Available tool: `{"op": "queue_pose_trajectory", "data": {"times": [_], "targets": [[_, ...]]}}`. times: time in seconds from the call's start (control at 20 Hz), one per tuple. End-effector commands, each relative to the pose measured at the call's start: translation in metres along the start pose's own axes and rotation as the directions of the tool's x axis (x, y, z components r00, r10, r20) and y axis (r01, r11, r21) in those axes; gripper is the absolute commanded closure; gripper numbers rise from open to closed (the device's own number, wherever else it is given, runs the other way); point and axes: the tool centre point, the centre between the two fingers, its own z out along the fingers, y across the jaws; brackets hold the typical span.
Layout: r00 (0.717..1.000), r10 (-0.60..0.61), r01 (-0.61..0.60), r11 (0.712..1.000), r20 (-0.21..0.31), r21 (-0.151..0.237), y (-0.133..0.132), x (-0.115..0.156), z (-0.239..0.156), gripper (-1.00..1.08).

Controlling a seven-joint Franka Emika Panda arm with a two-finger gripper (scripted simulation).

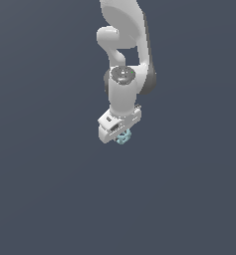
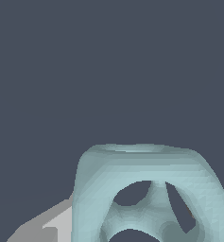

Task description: Pick up the object and move it to a goal position.

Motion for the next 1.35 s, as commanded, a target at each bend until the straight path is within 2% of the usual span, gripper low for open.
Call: {"op": "queue_pose_trajectory", "data": {"times": [0.0, 0.4, 0.7, 1.0, 1.3], "targets": [[1.0, 0.0, 0.0, 1.0, -0.001, 0.0, 0.007, -0.012, -0.026, 1.08], [1.0, 0.0, 0.0, 1.0, -0.002, 0.002, 0.032, -0.049, -0.109, 1.08], [1.0, 0.0, 0.0, 1.0, -0.002, 0.002, 0.047, -0.069, -0.157, 1.08], [1.0, 0.0, 0.0, 1.0, -0.001, 0.001, 0.057, -0.081, -0.186, 1.08], [1.0, 0.0, 0.0, 1.0, 0.0, 0.001, 0.061, -0.084, -0.194, 1.08]]}}
